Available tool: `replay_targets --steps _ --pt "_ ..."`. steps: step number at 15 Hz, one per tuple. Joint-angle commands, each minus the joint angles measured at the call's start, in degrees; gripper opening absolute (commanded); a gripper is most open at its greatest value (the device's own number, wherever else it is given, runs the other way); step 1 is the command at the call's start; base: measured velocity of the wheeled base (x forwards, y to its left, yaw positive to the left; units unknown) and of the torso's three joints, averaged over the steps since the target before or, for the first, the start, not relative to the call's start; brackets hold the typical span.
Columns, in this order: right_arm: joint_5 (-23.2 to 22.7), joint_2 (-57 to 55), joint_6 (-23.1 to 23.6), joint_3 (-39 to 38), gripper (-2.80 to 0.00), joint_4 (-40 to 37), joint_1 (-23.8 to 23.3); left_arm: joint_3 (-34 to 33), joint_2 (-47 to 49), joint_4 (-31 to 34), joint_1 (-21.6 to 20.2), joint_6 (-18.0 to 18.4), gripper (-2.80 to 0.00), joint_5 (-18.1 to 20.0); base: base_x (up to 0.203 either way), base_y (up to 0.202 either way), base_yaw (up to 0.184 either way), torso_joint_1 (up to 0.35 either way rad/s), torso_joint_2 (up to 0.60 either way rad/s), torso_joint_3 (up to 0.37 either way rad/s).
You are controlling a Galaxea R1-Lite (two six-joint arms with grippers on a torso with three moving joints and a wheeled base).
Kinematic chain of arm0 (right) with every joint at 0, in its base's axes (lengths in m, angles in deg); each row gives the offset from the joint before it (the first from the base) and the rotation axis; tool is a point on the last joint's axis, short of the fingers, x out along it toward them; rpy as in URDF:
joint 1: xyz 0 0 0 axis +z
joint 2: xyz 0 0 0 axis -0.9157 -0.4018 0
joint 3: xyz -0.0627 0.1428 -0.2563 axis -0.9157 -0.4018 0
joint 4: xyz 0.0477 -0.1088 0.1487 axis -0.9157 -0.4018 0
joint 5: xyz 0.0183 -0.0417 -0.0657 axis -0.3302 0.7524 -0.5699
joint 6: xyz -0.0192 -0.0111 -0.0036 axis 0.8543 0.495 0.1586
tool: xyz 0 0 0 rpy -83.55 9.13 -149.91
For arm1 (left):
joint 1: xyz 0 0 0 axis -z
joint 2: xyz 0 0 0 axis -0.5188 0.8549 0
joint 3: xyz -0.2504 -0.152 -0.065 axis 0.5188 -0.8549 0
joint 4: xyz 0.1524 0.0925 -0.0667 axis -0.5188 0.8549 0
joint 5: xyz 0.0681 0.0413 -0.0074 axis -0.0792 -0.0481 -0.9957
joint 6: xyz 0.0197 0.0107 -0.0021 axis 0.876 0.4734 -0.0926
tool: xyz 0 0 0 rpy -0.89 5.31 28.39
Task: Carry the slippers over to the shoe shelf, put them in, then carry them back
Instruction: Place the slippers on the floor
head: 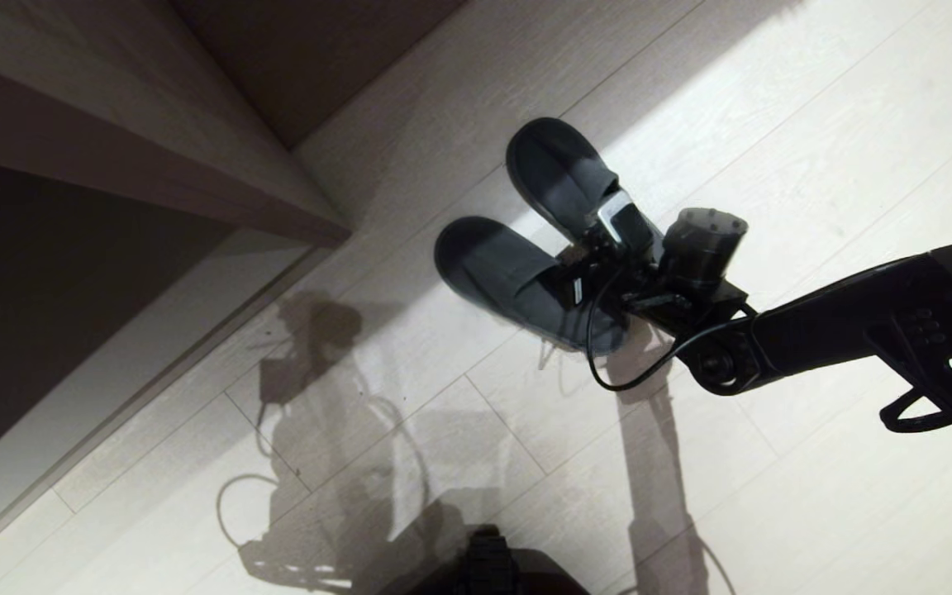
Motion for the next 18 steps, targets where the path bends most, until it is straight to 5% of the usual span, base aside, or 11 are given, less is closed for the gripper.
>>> replay_targets --steps 1,7,18 --pt "0.45 2.81 1.0 -3.82 0.0 -1.05 0.03 0.0 0.02 -0.03 -0.02 -0.05 -2.8 -0.04 0.0 0.0 0.0 0.0 0.0 0.0" --pt "11.52 5.0 6.43 -7.16 0.0 -5.13 0.02 0.0 -0.02 -0.03 -0.02 -0.05 -2.8 0.02 0.0 0.0 0.0 0.0 0.0 0.0" --pt "12.46 13.04 6.01 -17.27 0.0 -5.63 0.87 0.0 -0.01 -0.03 -0.02 -0.05 -2.8 -0.06 0.0 0.0 0.0 0.0 0.0 0.0"
